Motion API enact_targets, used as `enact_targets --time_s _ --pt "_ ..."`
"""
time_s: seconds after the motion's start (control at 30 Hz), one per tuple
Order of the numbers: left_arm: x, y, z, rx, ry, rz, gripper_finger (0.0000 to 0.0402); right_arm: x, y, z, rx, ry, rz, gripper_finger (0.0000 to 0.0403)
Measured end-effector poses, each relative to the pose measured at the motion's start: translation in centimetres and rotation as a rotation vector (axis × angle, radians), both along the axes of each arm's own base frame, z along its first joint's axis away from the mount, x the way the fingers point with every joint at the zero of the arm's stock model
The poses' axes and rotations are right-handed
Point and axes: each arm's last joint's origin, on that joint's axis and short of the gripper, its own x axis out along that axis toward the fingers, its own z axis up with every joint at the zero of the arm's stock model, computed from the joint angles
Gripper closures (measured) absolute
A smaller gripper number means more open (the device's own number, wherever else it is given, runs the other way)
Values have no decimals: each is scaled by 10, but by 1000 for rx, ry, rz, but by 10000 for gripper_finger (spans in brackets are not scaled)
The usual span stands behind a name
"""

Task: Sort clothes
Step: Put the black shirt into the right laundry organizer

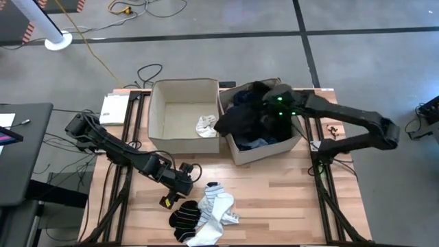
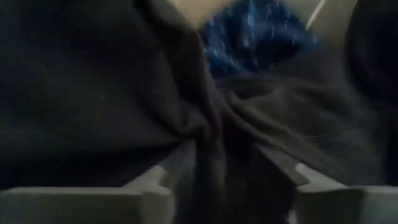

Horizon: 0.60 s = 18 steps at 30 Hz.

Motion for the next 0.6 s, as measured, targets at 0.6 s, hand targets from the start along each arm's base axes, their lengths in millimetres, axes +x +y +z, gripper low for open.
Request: enact_targets --time_s 0.6 --pt "7 7 2 49 -69 -5 194 35 82 31 -336 -177 445 121"
